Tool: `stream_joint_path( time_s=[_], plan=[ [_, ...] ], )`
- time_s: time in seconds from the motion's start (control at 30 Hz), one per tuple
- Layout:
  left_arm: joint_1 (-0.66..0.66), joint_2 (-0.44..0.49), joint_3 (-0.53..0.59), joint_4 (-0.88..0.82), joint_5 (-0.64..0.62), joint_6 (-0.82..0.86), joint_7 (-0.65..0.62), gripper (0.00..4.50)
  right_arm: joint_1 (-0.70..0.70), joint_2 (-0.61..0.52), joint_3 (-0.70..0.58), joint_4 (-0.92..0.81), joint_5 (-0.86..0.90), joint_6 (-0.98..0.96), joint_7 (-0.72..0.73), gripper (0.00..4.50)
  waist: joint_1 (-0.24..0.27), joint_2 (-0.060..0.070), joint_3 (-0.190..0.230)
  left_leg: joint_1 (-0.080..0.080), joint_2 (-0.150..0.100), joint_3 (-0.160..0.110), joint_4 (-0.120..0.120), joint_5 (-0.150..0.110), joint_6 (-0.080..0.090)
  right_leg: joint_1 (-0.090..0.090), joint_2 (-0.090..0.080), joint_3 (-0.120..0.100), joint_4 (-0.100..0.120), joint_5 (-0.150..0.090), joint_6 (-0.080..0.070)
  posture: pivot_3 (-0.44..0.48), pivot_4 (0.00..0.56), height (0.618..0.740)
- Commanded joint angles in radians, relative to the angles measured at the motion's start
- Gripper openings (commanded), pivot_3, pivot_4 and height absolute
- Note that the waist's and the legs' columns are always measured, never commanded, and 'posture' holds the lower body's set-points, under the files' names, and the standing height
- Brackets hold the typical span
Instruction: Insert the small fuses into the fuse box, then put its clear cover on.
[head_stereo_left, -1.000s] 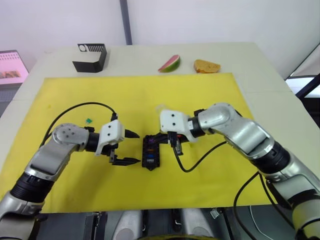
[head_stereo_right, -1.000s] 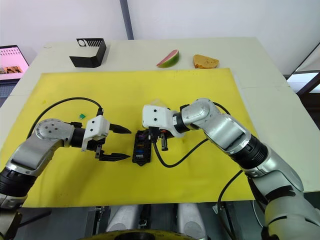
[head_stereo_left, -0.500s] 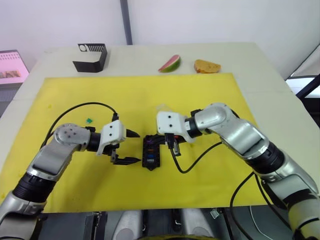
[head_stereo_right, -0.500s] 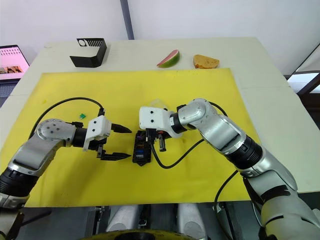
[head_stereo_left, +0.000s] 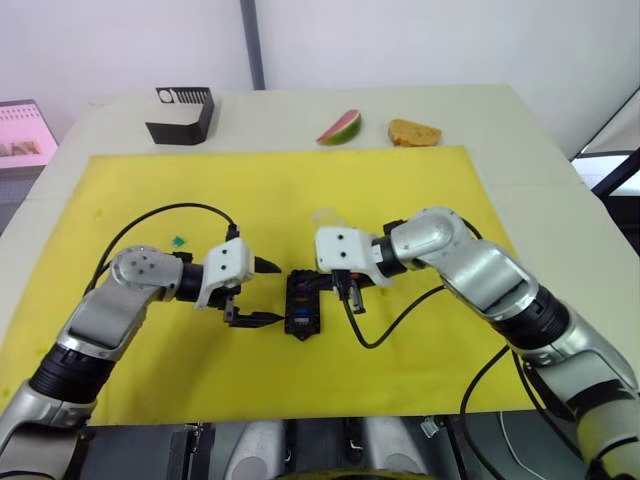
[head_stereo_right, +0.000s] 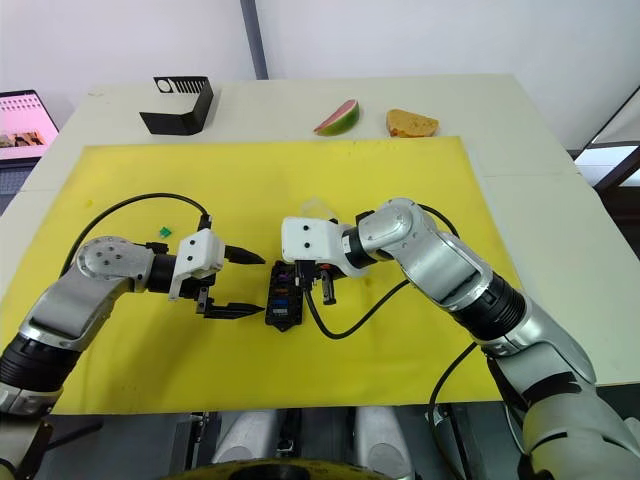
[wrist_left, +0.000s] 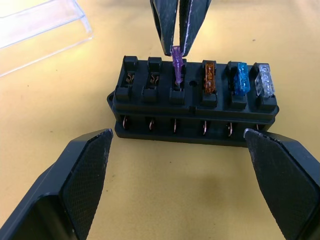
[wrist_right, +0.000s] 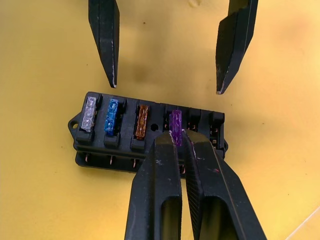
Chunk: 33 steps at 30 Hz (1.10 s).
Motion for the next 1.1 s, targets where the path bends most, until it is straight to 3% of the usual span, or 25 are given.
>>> stream_joint_path(
  time_s=[0.03,0.73,1.1],
  plan=[
    [-0.018,-0.004,0.016,-0.037,-0.005,0.002,0.003,4.42,0.005,0.003,-0.012,-0.027,-0.007,-0.002,0.007,0.00,0.000,0.000,0.000,0.000,0.000,0.000,0.000,0.000,0.000,0.000,0.000,0.000,0.000,0.000,0.000,0.000,0.150,0.740],
    [-0.012,-0.013,0.022,-0.050,-0.006,0.015,0.012,4.42,-0.031,0.046,-0.028,-0.015,-0.004,0.059,0.025,0.00,0.000,0.000,0.000,0.000,0.000,0.000,0.000,0.001,-0.001,0.000,0.000,0.000,0.001,0.000,0.000,0.000,0.150,0.740],
    [-0.001,-0.010,0.024,-0.047,0.002,0.001,0.011,4.42,-0.187,0.031,-0.017,-0.043,0.097,0.336,0.073,0.00,0.000,0.000,0.000,0.000,0.000,0.000,0.000,0.001,-0.003,0.000,0.000,0.000,0.001,0.000,0.000,0.000,0.150,0.740]
  ],
)
